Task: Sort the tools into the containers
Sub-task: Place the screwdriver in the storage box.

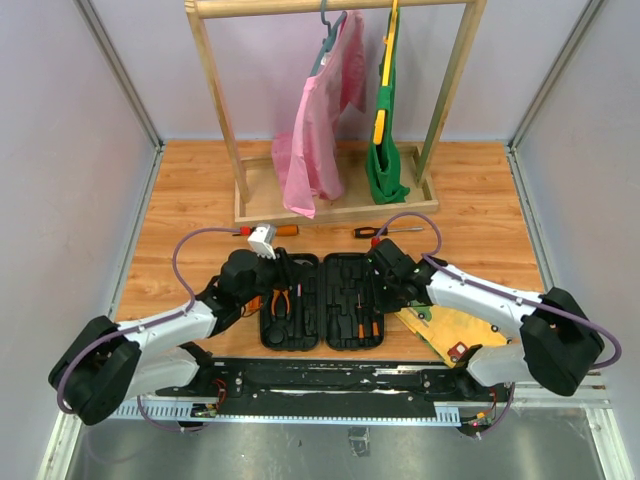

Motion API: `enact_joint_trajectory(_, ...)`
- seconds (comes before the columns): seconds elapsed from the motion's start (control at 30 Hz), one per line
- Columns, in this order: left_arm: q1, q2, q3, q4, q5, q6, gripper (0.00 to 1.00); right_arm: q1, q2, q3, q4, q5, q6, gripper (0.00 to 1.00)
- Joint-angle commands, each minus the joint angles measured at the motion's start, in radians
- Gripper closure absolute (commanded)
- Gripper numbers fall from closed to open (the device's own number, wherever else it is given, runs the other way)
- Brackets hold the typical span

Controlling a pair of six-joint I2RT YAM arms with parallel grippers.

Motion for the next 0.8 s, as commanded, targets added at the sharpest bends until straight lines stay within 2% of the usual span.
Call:
enact_joint_trajectory(0.0, -0.012, -0.043, -0.02, -0.003, -0.013, 0.007, 0.62, 0.025, 0.022, -0.016, -0.024, 0.022, 0.006, 0.84)
enact_joint_trajectory(0.37, -0.031, 0.084, 0.036, -0.003, 0.028, 0.035, 0.61, 0.025, -0.084, 0.017, -0.04, 0.038, -0.026, 0.67)
enact_joint_trajectory(0.53, -0.035, 0.126, 0.075, -0.049, 0.029, 0.051, 0.61, 0.024, -0.098, 0.044, -0.099, 0.05, -0.045, 0.68)
enact_joint_trajectory(0.77, -0.046, 0.189, 0.111, -0.077, 0.04, 0.064, 0.6, 0.027, -0.079, 0.04, -0.098, 0.037, -0.043, 0.71)
